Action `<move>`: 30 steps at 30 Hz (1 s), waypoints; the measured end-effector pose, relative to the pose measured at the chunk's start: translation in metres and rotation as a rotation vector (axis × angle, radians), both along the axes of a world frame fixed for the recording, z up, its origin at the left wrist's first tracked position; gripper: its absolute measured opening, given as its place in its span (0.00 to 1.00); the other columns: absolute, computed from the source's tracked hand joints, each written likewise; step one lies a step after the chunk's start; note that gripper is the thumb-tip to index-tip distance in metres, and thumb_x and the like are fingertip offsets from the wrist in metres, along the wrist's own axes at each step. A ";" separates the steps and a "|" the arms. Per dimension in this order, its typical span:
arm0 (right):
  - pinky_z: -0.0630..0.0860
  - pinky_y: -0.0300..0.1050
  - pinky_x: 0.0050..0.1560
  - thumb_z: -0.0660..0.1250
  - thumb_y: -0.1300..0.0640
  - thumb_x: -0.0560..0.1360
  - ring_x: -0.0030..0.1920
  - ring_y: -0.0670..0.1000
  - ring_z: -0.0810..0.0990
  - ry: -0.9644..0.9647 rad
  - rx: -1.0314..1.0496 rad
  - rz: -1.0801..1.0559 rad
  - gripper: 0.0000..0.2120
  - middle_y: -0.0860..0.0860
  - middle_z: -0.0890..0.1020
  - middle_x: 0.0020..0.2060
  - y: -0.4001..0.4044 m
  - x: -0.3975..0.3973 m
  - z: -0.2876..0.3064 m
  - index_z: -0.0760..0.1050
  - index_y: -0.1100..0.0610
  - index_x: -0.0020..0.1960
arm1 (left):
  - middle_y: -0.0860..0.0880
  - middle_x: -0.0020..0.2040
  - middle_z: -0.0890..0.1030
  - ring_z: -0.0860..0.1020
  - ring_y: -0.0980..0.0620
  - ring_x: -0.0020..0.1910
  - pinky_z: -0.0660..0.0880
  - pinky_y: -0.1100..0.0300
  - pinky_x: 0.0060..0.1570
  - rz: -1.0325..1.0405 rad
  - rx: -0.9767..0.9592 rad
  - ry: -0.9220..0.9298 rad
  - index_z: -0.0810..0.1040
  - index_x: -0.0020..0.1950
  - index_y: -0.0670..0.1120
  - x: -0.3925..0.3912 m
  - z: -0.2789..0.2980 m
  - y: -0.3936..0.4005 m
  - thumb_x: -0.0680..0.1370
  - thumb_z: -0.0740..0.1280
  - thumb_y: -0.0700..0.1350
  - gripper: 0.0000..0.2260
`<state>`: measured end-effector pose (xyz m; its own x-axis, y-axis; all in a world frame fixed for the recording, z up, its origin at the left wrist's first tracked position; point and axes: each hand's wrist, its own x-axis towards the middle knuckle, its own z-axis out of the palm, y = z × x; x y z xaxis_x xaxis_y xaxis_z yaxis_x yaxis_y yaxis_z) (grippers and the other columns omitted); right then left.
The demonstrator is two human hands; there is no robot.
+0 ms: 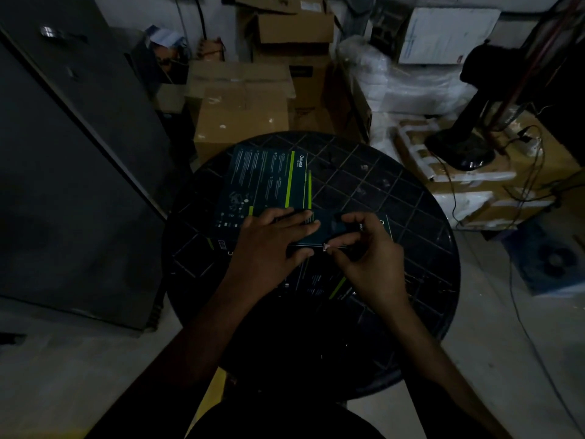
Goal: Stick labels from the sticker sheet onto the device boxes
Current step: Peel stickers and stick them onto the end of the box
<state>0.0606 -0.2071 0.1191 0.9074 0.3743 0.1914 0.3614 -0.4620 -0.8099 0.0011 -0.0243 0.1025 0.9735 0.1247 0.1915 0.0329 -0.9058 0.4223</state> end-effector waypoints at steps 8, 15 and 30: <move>0.79 0.34 0.45 0.79 0.60 0.69 0.41 0.36 0.83 -0.097 0.003 -0.043 0.22 0.36 0.84 0.36 0.003 0.000 -0.007 0.73 0.49 0.58 | 0.65 0.74 0.66 0.60 0.59 0.74 0.49 0.61 0.59 0.000 0.004 -0.004 0.71 0.71 0.62 0.002 -0.001 -0.001 0.77 0.68 0.58 0.22; 0.70 0.25 0.40 0.82 0.58 0.65 0.41 0.40 0.79 -0.151 0.040 -0.141 0.24 0.43 0.79 0.45 0.005 0.002 -0.011 0.73 0.50 0.54 | 0.65 0.73 0.67 0.61 0.59 0.74 0.49 0.61 0.59 0.007 0.014 -0.016 0.71 0.71 0.63 0.002 -0.003 -0.001 0.77 0.68 0.58 0.22; 0.67 0.23 0.49 0.79 0.57 0.70 0.50 0.34 0.70 -0.335 -0.048 -0.087 0.12 0.52 0.71 0.54 0.000 0.006 -0.030 0.86 0.53 0.52 | 0.64 0.72 0.70 0.64 0.58 0.72 0.50 0.61 0.60 0.010 -0.003 -0.045 0.74 0.70 0.61 0.006 -0.004 0.001 0.76 0.70 0.57 0.22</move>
<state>0.0669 -0.2076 0.0895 0.8257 0.3143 0.4685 0.5616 -0.5370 -0.6295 0.0071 -0.0236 0.0982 0.9626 0.1351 0.2349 0.0229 -0.9042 0.4265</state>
